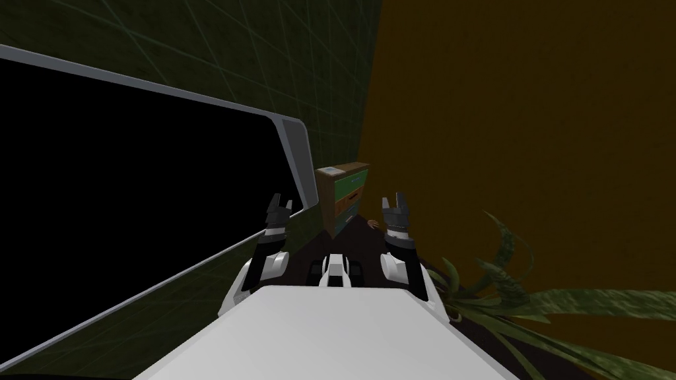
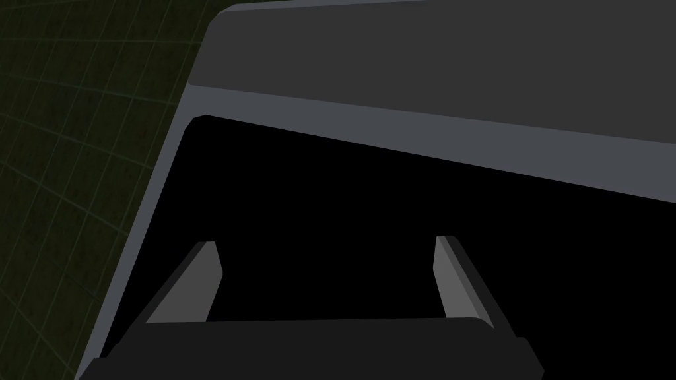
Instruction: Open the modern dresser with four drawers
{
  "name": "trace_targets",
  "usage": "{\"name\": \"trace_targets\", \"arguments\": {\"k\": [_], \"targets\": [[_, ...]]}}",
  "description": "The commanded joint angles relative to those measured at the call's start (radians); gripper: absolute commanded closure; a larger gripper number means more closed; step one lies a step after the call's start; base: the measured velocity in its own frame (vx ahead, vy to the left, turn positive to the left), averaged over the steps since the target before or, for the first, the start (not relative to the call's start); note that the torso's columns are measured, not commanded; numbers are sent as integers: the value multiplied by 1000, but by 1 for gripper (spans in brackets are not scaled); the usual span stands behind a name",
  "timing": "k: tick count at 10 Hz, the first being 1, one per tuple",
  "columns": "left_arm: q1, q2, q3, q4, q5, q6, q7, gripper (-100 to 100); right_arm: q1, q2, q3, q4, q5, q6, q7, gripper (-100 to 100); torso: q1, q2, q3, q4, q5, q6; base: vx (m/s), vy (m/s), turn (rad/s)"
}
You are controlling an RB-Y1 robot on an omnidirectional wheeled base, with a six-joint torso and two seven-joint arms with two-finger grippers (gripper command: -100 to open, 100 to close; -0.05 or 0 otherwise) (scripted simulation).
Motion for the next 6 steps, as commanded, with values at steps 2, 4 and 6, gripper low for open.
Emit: {"name": "trace_targets", "arguments": {"k": [2, 4, 6], "targets": [[0, 0, 0, 0, 0, 0, 0, 0, -25, -108, 10, 21, 29, 19, 55, -100, 0, 12, -24, 13, 0, 0, 16, -14, 46], [0, 0, 0, 0, 0, 0, 0, 0, -46, -170, 21, 37, 56, 35, 104, -100, 0, 12, -25, 14, 0, 0, 29, -21, 66], [0, 0, 0, 0, 0, 0, 0, 0, -71, -225, 34, 55, 88, 54, 164, -100, 0, 13, -25, 14, 0, 0, 32, -25, 88]]}}
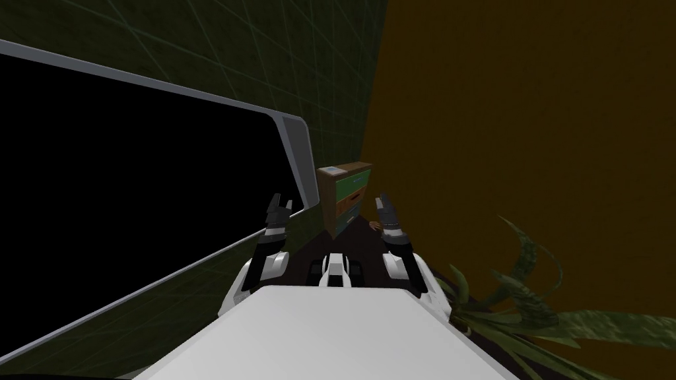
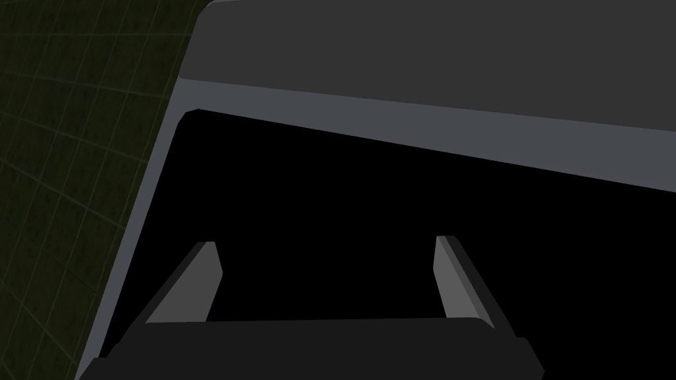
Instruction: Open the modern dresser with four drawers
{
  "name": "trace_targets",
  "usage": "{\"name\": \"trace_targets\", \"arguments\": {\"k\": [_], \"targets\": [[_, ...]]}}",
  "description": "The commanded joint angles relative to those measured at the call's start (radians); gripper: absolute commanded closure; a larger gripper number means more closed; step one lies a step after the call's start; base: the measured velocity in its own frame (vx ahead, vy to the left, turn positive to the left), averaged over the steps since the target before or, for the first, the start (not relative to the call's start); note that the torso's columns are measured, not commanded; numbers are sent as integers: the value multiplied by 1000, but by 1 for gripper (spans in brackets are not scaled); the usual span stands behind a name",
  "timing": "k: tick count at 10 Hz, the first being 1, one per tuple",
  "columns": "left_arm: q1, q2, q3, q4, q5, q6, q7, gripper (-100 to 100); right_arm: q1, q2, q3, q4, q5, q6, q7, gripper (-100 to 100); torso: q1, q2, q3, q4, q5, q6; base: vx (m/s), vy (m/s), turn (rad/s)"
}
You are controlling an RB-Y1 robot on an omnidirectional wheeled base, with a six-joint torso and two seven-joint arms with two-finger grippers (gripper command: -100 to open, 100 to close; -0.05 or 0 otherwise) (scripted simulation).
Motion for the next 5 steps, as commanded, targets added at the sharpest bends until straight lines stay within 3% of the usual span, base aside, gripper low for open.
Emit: {"name": "trace_targets", "arguments": {"k": [1, 5], "targets": [[0, 0, 0, 0, 0, 0, 0, 0, -30, -73, 16, 19, 44, 26, 79, -100, 0, 0, 0, 0, 0, 0, 40, -26, 77], [0, 0, 0, 0, 0, 0, 0, 0, -76, -143, 41, 47, 105, 61, 183, -100, 0, 1, 1, 0, 0, 0, 31, -23, 77]]}}
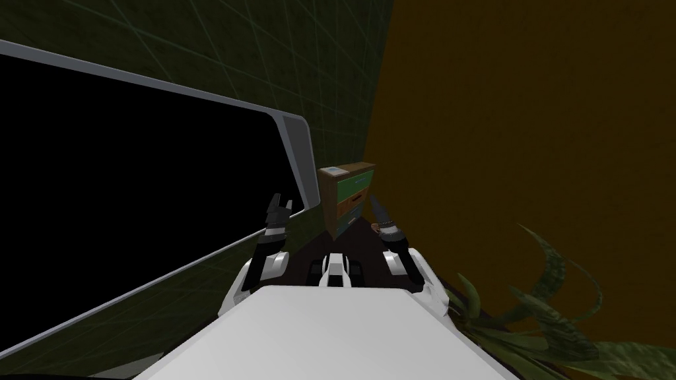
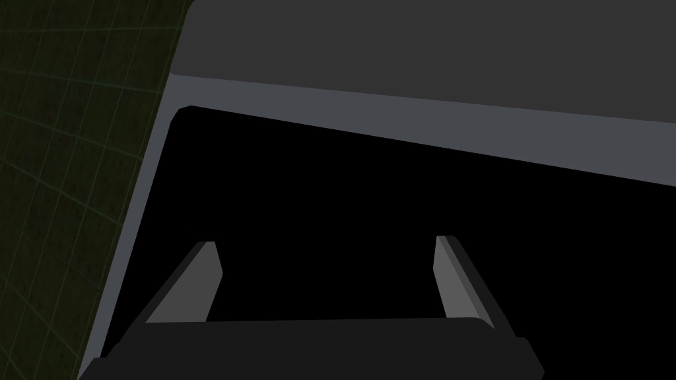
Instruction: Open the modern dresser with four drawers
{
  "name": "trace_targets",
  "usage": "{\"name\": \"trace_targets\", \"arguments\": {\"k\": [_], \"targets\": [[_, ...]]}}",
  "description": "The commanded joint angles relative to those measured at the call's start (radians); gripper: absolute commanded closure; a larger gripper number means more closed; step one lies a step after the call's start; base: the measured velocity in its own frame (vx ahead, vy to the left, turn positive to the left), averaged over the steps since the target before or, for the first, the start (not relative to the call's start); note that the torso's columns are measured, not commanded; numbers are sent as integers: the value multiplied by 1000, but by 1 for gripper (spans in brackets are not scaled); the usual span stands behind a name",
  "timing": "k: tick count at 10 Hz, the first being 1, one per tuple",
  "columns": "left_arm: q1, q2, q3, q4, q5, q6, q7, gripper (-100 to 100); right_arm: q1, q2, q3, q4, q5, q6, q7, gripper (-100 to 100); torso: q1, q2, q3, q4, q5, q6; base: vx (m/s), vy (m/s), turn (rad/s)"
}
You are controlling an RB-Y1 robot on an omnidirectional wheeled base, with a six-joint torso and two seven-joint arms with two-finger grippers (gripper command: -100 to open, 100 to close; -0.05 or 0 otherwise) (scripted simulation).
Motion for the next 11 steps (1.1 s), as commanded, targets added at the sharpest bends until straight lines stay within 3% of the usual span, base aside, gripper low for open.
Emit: {"name": "trace_targets", "arguments": {"k": [1, 3, 8, 11], "targets": [[0, 0, 0, 0, 0, 0, 0, 0, -22, -34, 13, 12, 33, 20, 63, -100, 0, -1, 0, 0, 0, 0, 25, -22, 35], [0, 0, 0, 0, 0, 0, 0, 0, -57, -80, 32, 32, 79, 46, 129, -100, 0, -1, -1, 0, 0, 0, 33, -26, 92], [0, 0, 0, 0, 0, 0, 0, 0, -93, -127, 51, 53, 127, 74, 234, -100, 0, -1, 0, 0, 0, 0, 23, -20, 56], [0, 0, 0, 0, 0, 0, 0, 0, -131, -178, 71, 78, 177, 103, 320, -100, -1, -1, -1, 0, 0, 0, 29, -23, 64]]}}
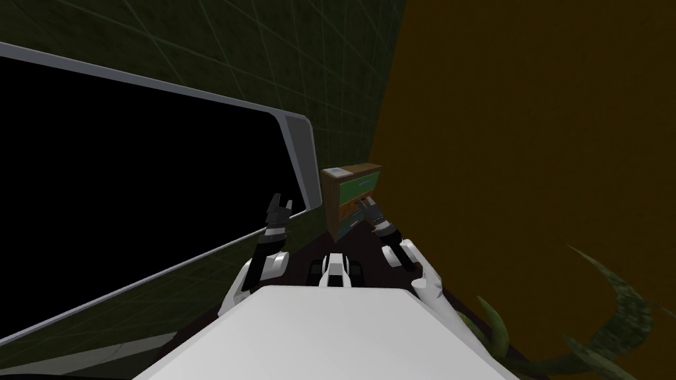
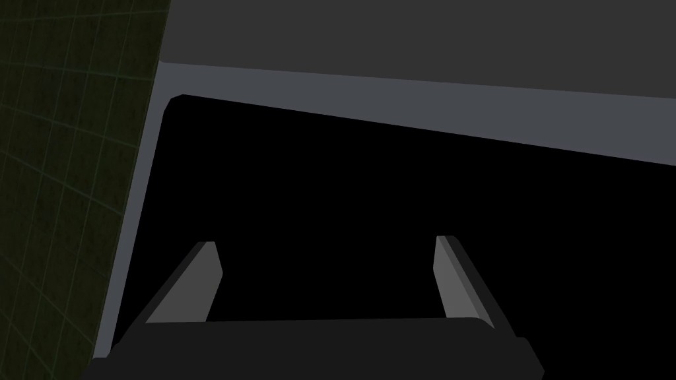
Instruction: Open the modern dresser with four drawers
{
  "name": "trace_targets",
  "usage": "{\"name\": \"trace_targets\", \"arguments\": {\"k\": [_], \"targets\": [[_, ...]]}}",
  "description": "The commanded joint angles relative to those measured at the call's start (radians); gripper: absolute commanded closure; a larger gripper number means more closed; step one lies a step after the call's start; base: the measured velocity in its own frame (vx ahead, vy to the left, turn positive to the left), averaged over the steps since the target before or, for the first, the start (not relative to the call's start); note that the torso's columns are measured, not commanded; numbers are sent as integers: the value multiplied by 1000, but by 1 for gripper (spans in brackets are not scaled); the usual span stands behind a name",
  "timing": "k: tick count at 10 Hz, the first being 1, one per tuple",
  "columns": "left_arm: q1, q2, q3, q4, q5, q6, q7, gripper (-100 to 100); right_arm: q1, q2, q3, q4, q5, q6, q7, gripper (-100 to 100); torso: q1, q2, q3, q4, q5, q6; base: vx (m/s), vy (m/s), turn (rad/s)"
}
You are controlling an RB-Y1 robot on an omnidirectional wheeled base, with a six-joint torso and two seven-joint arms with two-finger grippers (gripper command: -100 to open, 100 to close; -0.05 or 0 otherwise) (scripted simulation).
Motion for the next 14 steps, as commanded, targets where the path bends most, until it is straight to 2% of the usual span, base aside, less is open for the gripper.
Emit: {"name": "trace_targets", "arguments": {"k": [1, 2, 3, 4, 5, 6, 7, 8, 9, 10, 11, 12, 13, 14], "targets": [[0, 0, 0, 0, 0, 0, 0, 0, -22, -30, 10, 17, 28, 14, 56, -100, 0, 0, 0, 0, 0, 0, 21, -23, 49], [0, 0, 0, 0, 0, 0, 0, 0, -41, -57, 20, 31, 54, 29, 96, -100, 0, 1, 0, 0, 0, 0, 24, -20, 88], [0, 0, 0, 0, 0, 0, 0, 0, -41, -57, 20, 31, 54, 29, 102, -100, 1, 0, 0, 0, 0, -1, 23, -22, 43], [0, 0, 0, 0, 0, 0, 0, 0, -62, -86, 31, 47, 79, 45, 141, -100, 0, 0, 0, 0, 0, 0, 36, -25, 83], [0, 0, 0, 0, 0, 0, 0, 0, -62, -86, 31, 47, 79, 45, 149, -100, 0, -1, 0, 0, 0, 0, 26, -22, 47], [0, 0, 0, 0, 0, 0, 0, 0, -82, -117, 41, 64, 105, 60, 189, -100, 0, 0, 0, 0, 0, 0, 22, -25, 68], [0, 0, 0, 0, 0, 0, 0, 0, -82, -117, 41, 64, 105, 60, 196, -100, 0, 0, 0, 0, 0, 0, 18, -25, 49], [0, 0, 0, 0, 0, 0, 0, 0, -103, -148, 51, 82, 130, 76, 234, -100, 0, 1, 0, 0, 0, 0, 25, -25, 86], [0, 0, 0, 0, 0, 0, 0, 0, -103, -148, 51, 82, 130, 76, 243, -100, 0, 0, 0, 0, 0, 0, 21, -22, 51], [0, 0, 0, 0, 0, 0, 0, 0, -124, -181, 61, 101, 156, 93, 282, -100, 0, 0, 0, 0, 0, 0, 23, -26, 108], [0, 0, 0, 0, 0, 0, 0, 0, -124, -181, 61, 101, 156, 93, 290, -100, 0, 0, 0, 0, 0, -1, 23, -27, 35], [0, 0, 0, 0, 0, 0, 0, 0, -145, -214, 71, 122, 181, 109, 329, -100, 0, 0, 0, 0, 0, 0, 27, -27, 60], [0, 0, 0, 0, 0, 0, 0, 0, -145, -214, 71, 122, 181, 109, 338, -100, 0, 0, 0, 0, 0, 0, 21, -21, 51], [0, 0, 0, 0, 0, 0, 0, 0, -167, -248, 81, 143, 206, 125, 377, -100, 1, 0, 0, 0, 0, 0, 26, -26, 82]]}}
